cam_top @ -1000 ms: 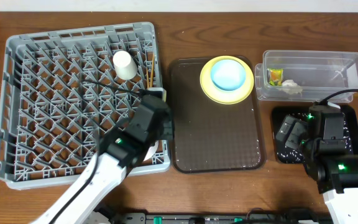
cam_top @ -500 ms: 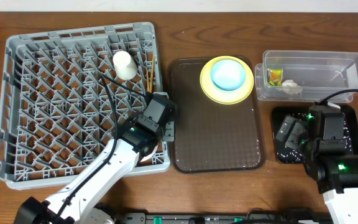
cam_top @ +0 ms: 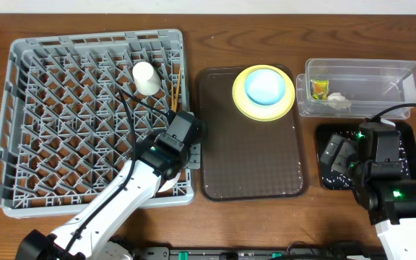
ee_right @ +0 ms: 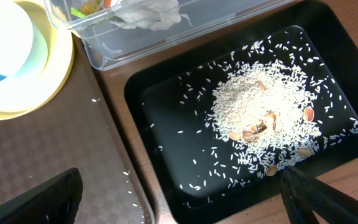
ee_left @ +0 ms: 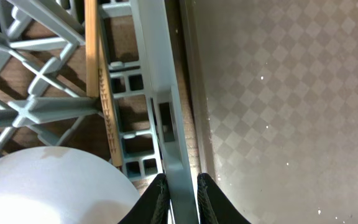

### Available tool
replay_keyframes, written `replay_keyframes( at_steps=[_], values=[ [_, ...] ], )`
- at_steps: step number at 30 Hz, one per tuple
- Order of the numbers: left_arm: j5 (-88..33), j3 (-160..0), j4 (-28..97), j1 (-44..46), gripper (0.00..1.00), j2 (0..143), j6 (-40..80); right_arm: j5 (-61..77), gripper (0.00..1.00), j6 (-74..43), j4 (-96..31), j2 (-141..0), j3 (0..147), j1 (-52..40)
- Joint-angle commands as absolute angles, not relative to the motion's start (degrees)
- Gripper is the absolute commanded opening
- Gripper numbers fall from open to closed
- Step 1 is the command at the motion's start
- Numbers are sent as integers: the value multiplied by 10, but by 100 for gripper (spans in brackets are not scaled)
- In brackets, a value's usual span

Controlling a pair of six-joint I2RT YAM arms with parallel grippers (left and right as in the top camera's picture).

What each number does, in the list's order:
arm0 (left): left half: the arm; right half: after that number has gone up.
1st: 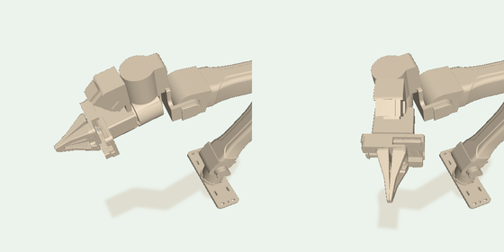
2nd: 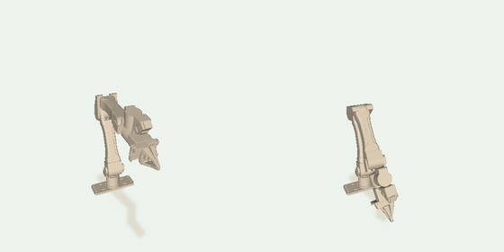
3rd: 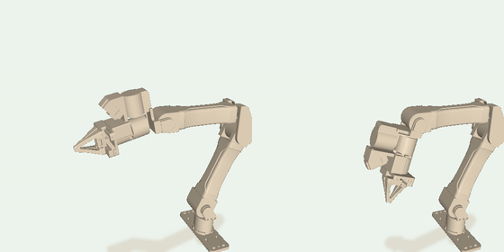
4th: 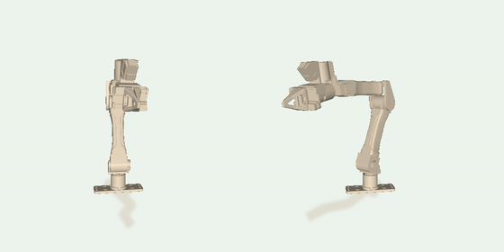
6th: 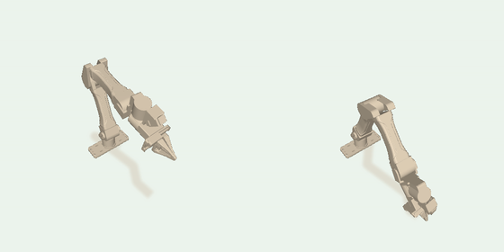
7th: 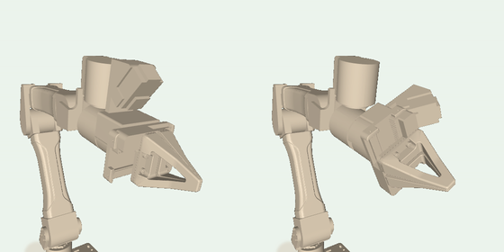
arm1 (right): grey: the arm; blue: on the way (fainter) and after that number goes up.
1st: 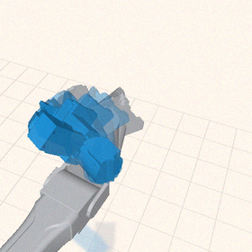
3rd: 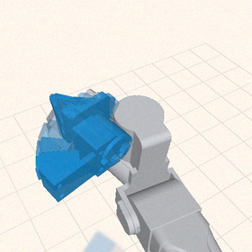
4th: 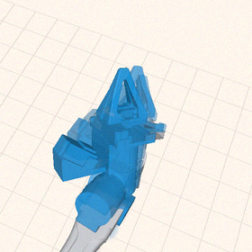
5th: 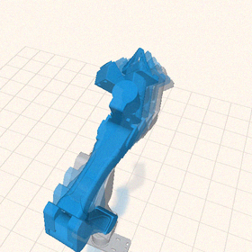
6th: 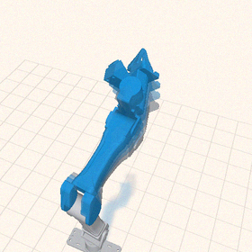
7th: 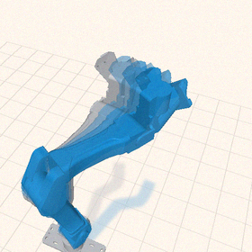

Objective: Sort waste into correct bins and load items into the dishwasher rack

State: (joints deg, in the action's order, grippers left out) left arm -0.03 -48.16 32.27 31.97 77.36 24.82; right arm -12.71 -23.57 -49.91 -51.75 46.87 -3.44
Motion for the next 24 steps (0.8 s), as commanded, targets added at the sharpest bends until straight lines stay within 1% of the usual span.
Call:
replay_keyframes(
  at_steps=[1, 24],
  values=[
    [-41, -481, 338, 322, 19, 776, 242, -135, 99, -231, -500, -517, 471, -32],
    [-41, -481, 399, 322, 19, 768, 243, -135, 99, -231, -500, -517, 471, -32]
  ],
)
